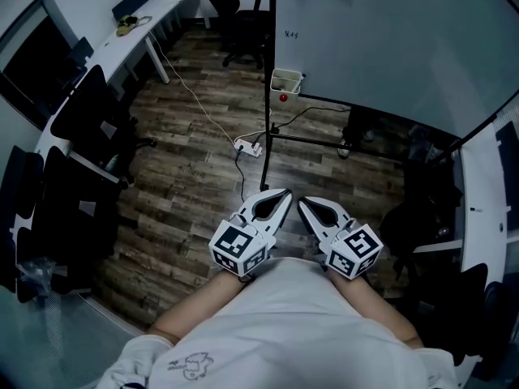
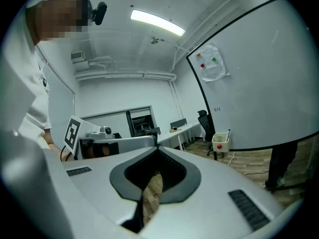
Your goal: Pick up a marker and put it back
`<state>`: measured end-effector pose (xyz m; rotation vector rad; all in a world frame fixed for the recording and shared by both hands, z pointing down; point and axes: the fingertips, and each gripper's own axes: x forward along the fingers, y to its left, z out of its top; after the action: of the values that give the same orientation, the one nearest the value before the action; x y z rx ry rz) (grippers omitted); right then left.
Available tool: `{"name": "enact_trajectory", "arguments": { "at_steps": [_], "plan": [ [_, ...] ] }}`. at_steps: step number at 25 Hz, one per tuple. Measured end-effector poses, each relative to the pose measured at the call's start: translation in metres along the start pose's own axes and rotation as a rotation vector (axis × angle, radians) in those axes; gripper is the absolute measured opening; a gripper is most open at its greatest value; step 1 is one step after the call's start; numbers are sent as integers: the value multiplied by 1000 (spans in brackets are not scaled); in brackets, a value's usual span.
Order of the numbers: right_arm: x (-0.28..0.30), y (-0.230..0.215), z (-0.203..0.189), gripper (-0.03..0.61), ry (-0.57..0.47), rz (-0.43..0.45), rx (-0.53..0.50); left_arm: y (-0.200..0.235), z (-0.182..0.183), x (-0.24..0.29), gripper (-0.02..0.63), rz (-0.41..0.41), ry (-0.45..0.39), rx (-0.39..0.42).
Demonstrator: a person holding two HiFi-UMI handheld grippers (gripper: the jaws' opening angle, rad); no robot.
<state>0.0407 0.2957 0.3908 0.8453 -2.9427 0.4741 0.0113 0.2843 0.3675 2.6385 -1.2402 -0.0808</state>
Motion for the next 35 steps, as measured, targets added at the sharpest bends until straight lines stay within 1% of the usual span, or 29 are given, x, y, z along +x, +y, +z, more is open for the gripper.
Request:
{"name": "enact_trajectory", "arguments": {
  "at_steps": [3, 7, 11, 15, 21, 25, 27, 31, 35],
  "plan": [
    [22, 1, -5, 11, 20, -2, 15, 24, -4, -6, 5, 4, 9, -29],
    [38, -2, -9, 12, 33, -23, 35, 40, -15, -13, 5, -1, 31, -68],
    [58, -2, -16, 11, 65, 10, 45, 58, -20, -16, 5, 17, 43, -99],
    [71, -9, -13, 12, 64, 27, 51, 72, -20, -14, 5, 46, 44, -99],
    [98, -29, 0, 12, 63, 70, 46, 101, -9, -1, 5, 100, 30, -93],
    [108, -53, 5, 11, 68, 85, 52, 113, -11, 22, 5, 96, 44, -107],
    [111, -69, 7, 11, 72, 83, 60, 122, -10, 34, 5, 107, 43, -115],
    [120, -106, 15, 11, 74, 85, 75, 143, -4, 64, 5, 139, 25, -129],
    [129, -150, 29, 11, 67, 101, 82, 161, -4, 107, 5, 144, 34, -143]
  ]
}}
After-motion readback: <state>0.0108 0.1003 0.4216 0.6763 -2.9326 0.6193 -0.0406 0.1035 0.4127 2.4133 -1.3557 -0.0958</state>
